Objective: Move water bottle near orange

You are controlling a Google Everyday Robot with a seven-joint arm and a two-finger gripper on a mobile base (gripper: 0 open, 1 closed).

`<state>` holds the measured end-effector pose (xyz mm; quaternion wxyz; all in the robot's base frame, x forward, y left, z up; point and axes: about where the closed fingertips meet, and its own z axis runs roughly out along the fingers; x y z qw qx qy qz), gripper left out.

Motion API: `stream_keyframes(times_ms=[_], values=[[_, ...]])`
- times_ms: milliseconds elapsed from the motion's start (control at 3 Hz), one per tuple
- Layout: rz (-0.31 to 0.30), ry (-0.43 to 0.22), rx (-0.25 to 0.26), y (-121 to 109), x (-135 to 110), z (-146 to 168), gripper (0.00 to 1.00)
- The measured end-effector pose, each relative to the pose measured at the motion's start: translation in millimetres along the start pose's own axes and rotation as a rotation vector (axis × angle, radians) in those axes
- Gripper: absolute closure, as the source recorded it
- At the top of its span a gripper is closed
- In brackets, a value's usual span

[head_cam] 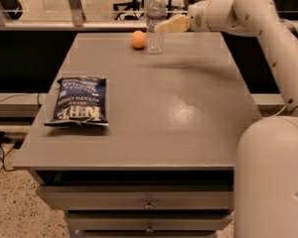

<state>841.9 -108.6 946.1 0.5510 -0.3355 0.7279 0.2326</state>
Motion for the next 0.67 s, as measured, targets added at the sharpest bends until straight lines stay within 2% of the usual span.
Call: stream_keyframes(times_ms=[333, 667], values=[[-0.058, -0.129, -0.062, -6.7, -3.9, -89.0, 0.0], [-0.057, -0.116, -0.059, -5.9, -1.9, -80.0, 0.0]])
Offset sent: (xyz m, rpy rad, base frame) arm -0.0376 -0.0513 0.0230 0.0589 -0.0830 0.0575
